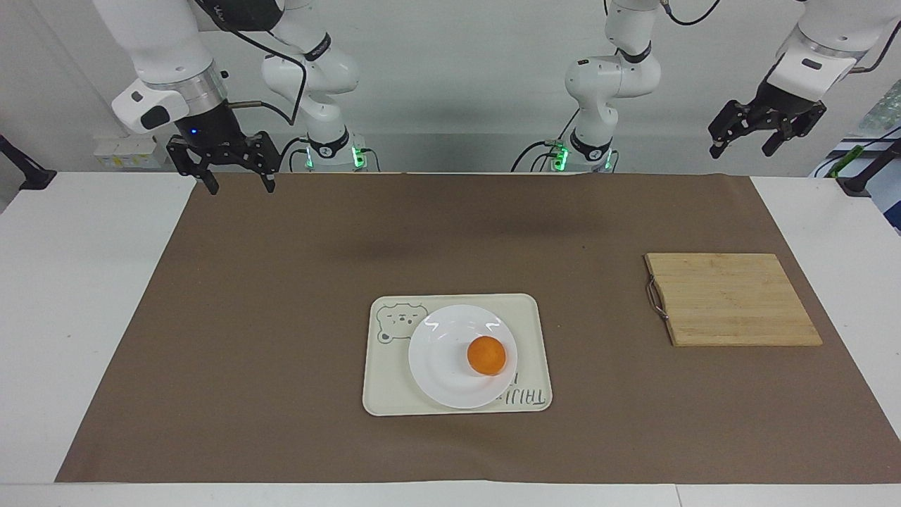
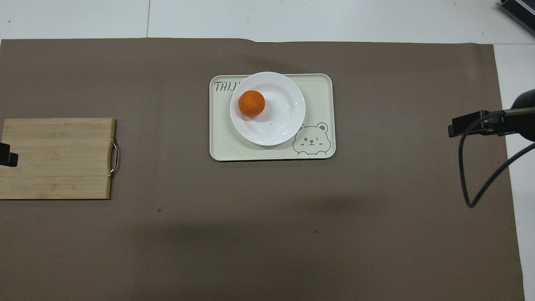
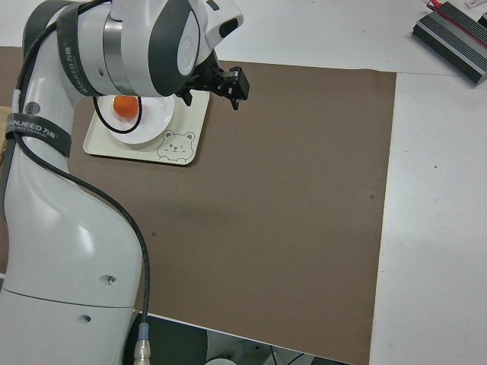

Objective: Place orange and plate with both arms

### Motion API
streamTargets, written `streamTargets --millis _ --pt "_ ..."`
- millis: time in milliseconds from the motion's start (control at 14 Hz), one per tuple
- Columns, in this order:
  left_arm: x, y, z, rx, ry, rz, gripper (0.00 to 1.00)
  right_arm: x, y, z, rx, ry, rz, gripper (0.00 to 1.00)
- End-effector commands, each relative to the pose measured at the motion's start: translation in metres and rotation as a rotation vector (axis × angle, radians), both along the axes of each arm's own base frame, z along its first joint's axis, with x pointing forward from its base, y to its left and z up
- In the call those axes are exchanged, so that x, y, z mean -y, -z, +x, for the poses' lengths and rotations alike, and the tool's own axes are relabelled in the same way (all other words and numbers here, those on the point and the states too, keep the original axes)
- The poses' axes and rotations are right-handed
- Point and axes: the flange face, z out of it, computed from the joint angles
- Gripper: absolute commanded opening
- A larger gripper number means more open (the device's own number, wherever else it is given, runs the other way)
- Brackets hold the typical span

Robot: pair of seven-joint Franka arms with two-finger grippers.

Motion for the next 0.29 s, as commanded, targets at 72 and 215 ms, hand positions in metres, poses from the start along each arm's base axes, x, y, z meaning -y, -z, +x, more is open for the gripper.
streamTargets --millis 72,215 --pt "-0.0025 -0.0001 -0.0068 -0.002 0.000 0.007 1.00 0.0033 -0.0036 -0.0061 -0.005 -0.003 -0.024 1.00" --pt "-0.0017 -0.0008 -0.0068 -0.001 0.000 0.008 1.00 0.0069 -0.0029 -0.0060 -0.007 0.001 -0.025 1.00"
